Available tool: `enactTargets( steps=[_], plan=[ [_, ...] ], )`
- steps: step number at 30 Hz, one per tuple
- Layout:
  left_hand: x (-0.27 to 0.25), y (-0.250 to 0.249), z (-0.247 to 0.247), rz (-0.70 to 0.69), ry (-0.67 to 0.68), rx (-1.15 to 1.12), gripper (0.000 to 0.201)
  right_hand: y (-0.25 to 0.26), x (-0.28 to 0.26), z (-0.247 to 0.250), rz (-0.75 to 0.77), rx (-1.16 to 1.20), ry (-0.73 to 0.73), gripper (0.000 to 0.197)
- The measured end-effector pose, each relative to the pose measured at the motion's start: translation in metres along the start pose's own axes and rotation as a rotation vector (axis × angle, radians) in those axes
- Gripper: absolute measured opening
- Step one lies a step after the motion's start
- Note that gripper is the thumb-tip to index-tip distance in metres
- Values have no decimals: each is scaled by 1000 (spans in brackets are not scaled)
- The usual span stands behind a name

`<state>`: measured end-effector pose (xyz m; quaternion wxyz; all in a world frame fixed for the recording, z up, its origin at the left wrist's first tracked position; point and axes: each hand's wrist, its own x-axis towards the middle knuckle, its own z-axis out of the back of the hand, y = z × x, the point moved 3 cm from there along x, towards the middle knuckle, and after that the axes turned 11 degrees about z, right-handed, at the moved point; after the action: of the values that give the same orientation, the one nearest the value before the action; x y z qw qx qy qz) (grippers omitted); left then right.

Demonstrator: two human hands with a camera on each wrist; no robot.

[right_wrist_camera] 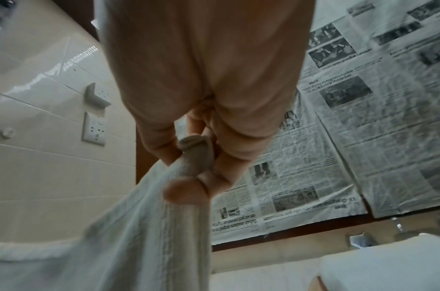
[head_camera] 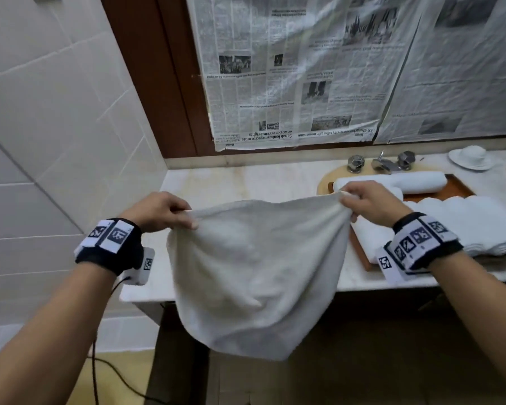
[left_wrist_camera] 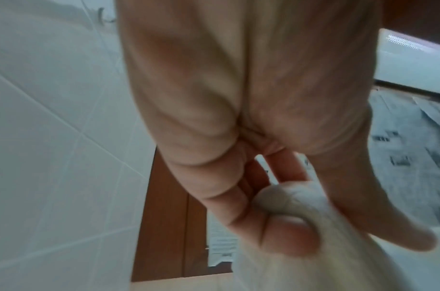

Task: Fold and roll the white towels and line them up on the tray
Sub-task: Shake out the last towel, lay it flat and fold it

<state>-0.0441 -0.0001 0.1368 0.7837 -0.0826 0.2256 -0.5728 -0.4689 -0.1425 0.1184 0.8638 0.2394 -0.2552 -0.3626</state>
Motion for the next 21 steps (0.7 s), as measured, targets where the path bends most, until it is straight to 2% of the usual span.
enactTargets(
  steps=[4,6,8,11,13,19,21],
  plan=[
    [7,29,7,68,-128,221,23,-17,0,11,-30,-34,32,23],
    [11,38,3,100,-186,243,20,-23,1,7,-47,-26,52,24],
    [18,47,-1,105,-227,166,20,-29,4,1,-58,2,43,23],
    [22,60,-12,151,-189,-159,17,-33,7,-4,-83,46,31,13],
    [23,66,-17,190,-192,-296,17,-35,10,-5,-106,48,32,8],
    [35,74,4,140,-221,-385,14,-35,25,2,-89,-19,-9,11],
    [40,71,20,99,-282,-319,9,-33,33,12,-80,-50,-53,13]
  ],
)
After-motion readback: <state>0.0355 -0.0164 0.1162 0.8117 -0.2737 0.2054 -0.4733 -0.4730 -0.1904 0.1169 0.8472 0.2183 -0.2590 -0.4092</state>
